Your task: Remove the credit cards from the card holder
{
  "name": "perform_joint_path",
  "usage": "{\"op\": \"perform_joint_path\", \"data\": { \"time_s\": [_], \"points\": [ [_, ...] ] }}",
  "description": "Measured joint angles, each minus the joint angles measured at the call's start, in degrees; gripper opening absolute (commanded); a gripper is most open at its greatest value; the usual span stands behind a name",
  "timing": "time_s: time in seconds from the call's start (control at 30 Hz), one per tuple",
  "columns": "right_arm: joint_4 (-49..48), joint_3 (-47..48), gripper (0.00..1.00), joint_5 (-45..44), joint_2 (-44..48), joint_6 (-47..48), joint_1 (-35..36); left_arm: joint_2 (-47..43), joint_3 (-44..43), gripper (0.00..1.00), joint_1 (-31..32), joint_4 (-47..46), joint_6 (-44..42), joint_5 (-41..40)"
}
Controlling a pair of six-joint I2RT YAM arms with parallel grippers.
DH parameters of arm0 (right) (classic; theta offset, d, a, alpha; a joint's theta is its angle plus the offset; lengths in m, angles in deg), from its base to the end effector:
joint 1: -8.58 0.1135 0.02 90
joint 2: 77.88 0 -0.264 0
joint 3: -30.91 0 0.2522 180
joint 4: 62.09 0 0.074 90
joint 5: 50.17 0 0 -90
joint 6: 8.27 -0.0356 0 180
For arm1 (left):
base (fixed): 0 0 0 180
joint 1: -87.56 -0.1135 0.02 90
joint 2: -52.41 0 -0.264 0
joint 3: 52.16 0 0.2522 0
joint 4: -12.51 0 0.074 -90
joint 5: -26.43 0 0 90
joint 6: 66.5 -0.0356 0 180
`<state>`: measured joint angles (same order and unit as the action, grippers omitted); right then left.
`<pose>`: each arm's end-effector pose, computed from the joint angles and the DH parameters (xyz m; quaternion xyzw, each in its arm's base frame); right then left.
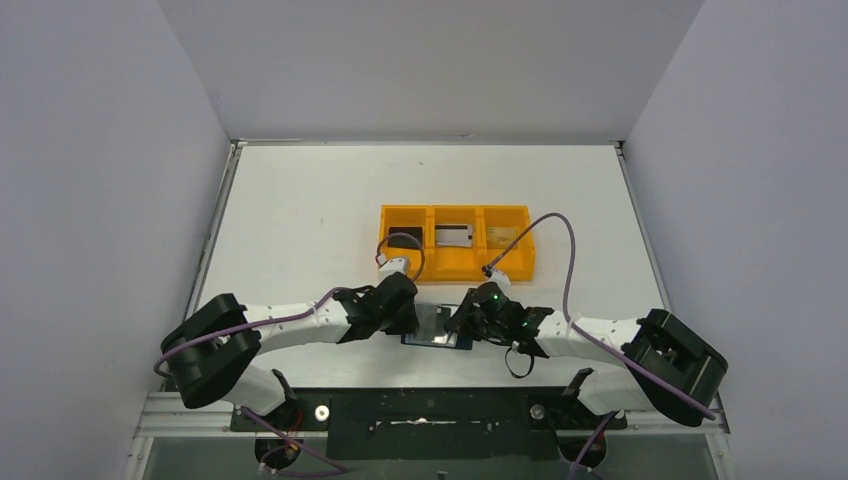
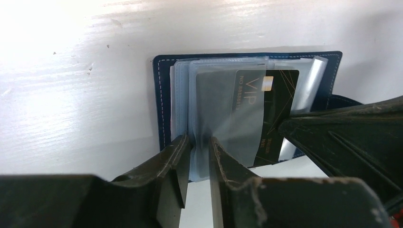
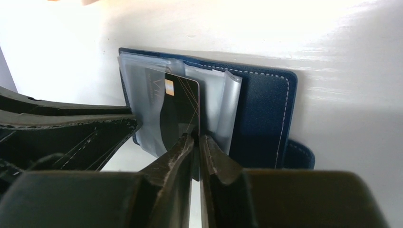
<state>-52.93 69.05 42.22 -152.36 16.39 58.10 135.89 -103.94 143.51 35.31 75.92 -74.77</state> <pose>0.1477 0.1754 0.1403 0.1195 0.9176 0.3294 0.1875 0.1557 -0.2181 0.1546 -0.0005 0.9483 -0.1917 0.2529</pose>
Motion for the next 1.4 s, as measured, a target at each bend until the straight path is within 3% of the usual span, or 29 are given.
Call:
{"op": "perform_joint_path", "data": {
  "time_s": [0.23,0.5,0.83,1.13,1.23,1.4],
  "points": [
    [-2.64,-1.92,0.24,0.17,-0.22,-1.62,-0.04,-1.92,-0.39,0.43,0.00,5.05,-1.16,1.01],
    [-6.62,-3.26,0.28,0.22,-1.03,-4.33,-0.26,-6.88,-3.74,0.46,0.00,5.95,-3.63,3.82],
    [-9.40,-4.72,0.30,0.22,-1.03,-7.48,-0.70,-2.49,-2.29,0.30,-1.95,-0.79,-4.52,11.76],
    [-12.44,-6.21,0.33,0.22,-1.01,-8.98,-0.81,0.39,0.31,0.18,-2.80,-3.04,-3.02,13.90],
    [-13.35,-6.62,0.28,0.24,-1.01,-9.14,-0.81,0.66,0.50,0.16,-2.80,-3.41,-2.21,13.86],
    [-15.08,-8.15,0.09,0.26,-1.01,-9.16,-0.94,0.17,1.60,0.15,-2.80,-4.59,-0.92,13.46]
  ]
}}
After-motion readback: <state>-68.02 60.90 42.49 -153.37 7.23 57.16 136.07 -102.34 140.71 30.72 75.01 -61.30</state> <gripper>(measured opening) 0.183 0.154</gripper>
